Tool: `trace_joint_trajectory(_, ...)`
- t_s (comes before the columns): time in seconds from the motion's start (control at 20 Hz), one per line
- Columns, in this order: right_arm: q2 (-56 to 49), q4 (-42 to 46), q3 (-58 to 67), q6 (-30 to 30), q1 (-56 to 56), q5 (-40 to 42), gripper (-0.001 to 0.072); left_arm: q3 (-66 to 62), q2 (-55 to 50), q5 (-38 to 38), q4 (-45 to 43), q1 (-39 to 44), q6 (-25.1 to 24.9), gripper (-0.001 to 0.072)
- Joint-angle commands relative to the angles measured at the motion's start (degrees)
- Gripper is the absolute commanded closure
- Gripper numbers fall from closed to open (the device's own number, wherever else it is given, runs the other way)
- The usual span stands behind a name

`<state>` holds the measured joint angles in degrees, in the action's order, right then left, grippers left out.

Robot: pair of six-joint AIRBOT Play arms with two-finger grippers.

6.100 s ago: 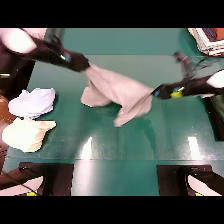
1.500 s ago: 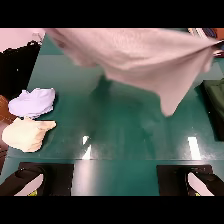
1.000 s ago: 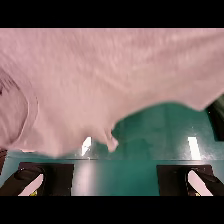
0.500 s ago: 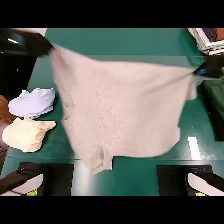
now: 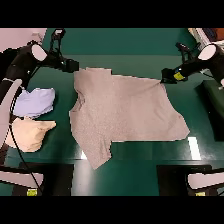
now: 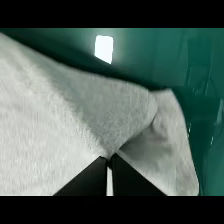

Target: Fold the shirts.

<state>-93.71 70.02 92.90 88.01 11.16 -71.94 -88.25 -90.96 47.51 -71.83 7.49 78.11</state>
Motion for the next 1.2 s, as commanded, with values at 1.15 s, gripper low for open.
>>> trace_joint_trajectory(1.15,31.91,-10.43,-29.83,-7.74,-14.43,-5.7,0.0325,50.23,32.87,21.53,2.01,-0.02,10.03,0.0239)
